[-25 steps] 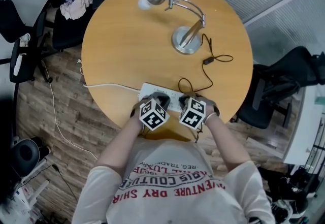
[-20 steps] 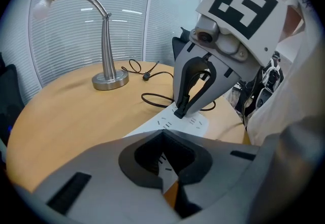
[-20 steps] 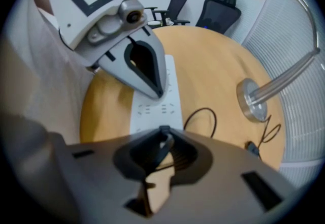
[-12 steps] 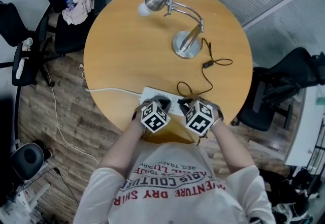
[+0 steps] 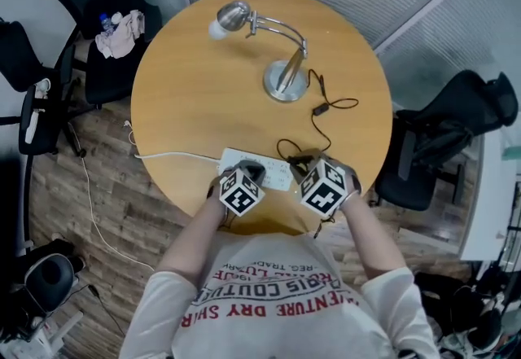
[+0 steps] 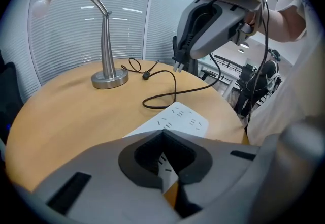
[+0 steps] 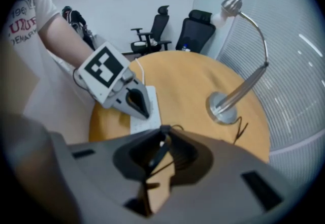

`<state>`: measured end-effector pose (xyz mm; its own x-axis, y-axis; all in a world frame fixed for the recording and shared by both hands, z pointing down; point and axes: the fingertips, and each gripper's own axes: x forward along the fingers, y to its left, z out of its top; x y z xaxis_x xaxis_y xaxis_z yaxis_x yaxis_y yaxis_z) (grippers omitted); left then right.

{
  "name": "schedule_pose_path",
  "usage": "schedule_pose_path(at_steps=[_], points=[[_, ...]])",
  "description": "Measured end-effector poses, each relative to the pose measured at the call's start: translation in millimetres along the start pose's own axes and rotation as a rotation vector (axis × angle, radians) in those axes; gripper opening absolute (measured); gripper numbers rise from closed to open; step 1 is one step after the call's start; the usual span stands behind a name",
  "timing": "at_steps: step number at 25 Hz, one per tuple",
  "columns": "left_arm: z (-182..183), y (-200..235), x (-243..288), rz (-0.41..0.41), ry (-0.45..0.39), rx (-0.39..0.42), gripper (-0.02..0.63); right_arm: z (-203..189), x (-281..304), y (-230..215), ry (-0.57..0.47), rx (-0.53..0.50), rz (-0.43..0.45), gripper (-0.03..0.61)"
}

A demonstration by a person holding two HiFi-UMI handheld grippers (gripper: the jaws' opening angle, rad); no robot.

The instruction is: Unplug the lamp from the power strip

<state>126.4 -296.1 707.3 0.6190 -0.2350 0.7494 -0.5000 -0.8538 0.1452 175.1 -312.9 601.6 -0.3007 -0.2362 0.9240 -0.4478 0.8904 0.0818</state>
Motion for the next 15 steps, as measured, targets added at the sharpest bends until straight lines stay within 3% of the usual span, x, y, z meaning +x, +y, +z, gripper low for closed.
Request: schedule_pose_path(at_steps=[4, 8, 15], points=[[-2.9, -0.2, -0.8, 0.023, -0.016, 0.001, 0.028, -0.1, -7.4, 5.0, -0.098, 0.105, -0.031, 0.072], [1.4, -0.1, -10.5, 0.019, -0.054, -0.061, 0.028, 7.0, -22.8, 3.3, -0.252, 0.234, -0.067, 0.072], [63.1, 4.8, -64.6, 0.093, -0.270, -0.072, 0.028, 20.7, -64.9, -15.2, -0.522, 0.410, -0.152, 0.072]])
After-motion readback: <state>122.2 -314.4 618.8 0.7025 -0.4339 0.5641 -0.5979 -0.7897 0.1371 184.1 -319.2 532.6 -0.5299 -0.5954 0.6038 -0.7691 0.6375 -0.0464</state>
